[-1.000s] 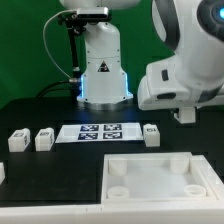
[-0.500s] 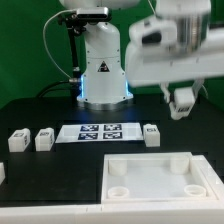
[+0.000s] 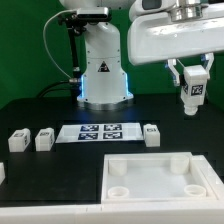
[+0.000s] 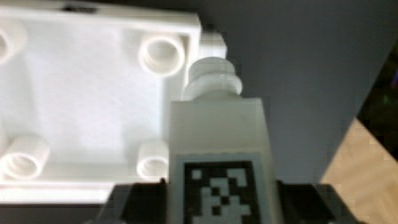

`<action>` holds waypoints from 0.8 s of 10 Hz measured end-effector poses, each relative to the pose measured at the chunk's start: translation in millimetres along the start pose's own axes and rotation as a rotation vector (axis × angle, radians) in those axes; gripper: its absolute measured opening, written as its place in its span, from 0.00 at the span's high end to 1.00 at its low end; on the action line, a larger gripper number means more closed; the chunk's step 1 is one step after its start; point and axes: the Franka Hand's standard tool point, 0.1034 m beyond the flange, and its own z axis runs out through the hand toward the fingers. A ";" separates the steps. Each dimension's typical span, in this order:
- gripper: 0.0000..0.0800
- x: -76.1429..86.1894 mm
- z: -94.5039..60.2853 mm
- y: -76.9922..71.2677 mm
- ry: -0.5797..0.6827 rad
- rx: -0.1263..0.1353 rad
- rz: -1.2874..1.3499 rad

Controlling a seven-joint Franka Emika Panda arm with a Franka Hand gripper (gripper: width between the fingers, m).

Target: Assemble one leg

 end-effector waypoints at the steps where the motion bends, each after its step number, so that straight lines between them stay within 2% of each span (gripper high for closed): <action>1: 0.64 5.4 -0.4 2.5 0.053 0.005 -0.023; 2: 0.64 26.8 -3.2 3.4 0.170 0.015 -0.031; 3: 0.64 32.9 9.6 8.5 0.206 0.010 -0.064; 4: 0.64 35.2 21.3 9.7 0.143 0.007 -0.078; 5: 0.64 41.3 16.7 7.4 0.180 0.009 -0.094; 8: 0.64 37.5 18.7 7.9 0.171 0.008 -0.097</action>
Offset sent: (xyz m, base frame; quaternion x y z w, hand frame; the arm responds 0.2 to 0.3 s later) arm 0.0420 -0.0091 0.0021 -0.0131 0.0075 -0.0511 0.9986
